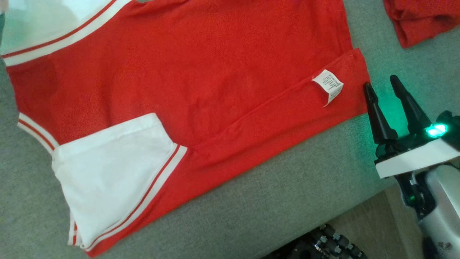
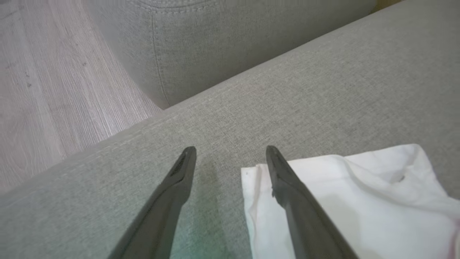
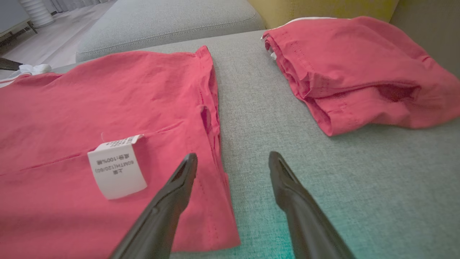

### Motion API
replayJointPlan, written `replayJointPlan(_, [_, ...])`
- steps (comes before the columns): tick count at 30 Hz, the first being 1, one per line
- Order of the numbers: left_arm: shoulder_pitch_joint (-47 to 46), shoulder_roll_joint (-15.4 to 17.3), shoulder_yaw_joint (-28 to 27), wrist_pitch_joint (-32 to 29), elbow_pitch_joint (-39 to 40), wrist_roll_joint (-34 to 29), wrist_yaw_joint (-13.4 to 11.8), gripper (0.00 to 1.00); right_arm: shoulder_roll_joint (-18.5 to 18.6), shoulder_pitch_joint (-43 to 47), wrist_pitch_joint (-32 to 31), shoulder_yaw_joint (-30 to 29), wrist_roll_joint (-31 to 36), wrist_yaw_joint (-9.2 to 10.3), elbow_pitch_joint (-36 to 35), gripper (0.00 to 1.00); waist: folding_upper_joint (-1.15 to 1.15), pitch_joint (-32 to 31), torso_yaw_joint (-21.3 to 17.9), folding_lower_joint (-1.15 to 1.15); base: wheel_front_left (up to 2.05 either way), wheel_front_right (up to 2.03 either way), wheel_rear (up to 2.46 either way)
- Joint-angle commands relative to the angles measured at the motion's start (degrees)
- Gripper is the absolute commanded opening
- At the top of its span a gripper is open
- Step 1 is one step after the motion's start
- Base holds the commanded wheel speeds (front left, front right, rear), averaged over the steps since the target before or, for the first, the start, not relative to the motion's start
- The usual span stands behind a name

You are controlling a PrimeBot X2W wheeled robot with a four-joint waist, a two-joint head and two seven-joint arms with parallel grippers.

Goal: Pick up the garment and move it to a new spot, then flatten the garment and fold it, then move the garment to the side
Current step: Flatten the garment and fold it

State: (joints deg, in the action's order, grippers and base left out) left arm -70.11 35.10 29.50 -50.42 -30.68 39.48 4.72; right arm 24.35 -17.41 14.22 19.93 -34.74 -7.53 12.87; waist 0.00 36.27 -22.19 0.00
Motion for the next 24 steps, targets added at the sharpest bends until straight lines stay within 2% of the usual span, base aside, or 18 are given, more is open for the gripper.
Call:
replayJointPlan(1, [-2.0,3.0,-2.6,-0.9,2.6,0.9,-0.1,1.00,1.3,1.0,0.8,0.2,-0.2,0.04,-0.6,1.00,0.00,-0.1,0.2,0.00,0.00,0.00,0.00])
replayJointPlan(6, [0.0,3.6,-2.3,-4.3,4.4,2.7,-0.4,1.00,1.1,1.1,0.8,0.2,-0.3,0.04,-0.4,1.00,0.00,0.1,0.4,0.00,0.00,0.00,0.00])
replayJointPlan(12, [2.0,4.3,-1.6,-5.3,6.1,2.6,-1.0,1.00,0.7,0.1,0.8,0.7,-0.5,0.04,-0.4,1.00,0.00,1.2,0.1,0.00,0.00,0.00,0.00])
replayJointPlan(13, [2.3,4.4,-1.5,-5.7,6.3,2.8,-1.0,0.87,0.7,0.0,0.8,0.8,-0.5,0.04,-0.3,1.00,0.00,1.4,0.0,0.00,0.00,0.00,0.00])
replayJointPlan(14, [2.7,4.5,-1.4,-6.2,7.0,3.2,-0.9,0.14,0.8,-0.2,0.8,0.8,-0.7,0.04,-0.2,1.00,0.00,1.5,0.0,0.00,0.00,0.00,0.00])
replayJointPlan(15, [2.7,4.5,-1.4,-6.2,7.0,3.2,-0.9,0.14,0.8,-0.2,0.8,0.8,-0.7,0.04,-0.2,1.00,0.00,1.5,0.0,0.00,0.00,0.00,0.00])
replayJointPlan(16, [2.8,4.6,-1.5,-6.1,7.3,3.4,-0.9,0.00,0.8,-0.4,0.8,0.9,-0.8,0.04,-0.1,1.00,0.00,1.6,-0.1,0.00,0.00,0.00,0.00])
replayJointPlan(24, [2.4,4.8,-1.0,-2.4,9.4,2.7,0.5,0.00,3.3,-3.9,0.8,1.0,-2.1,0.04,-0.9,1.00,0.00,0.8,1.1,0.00,0.00,0.00,0.00])
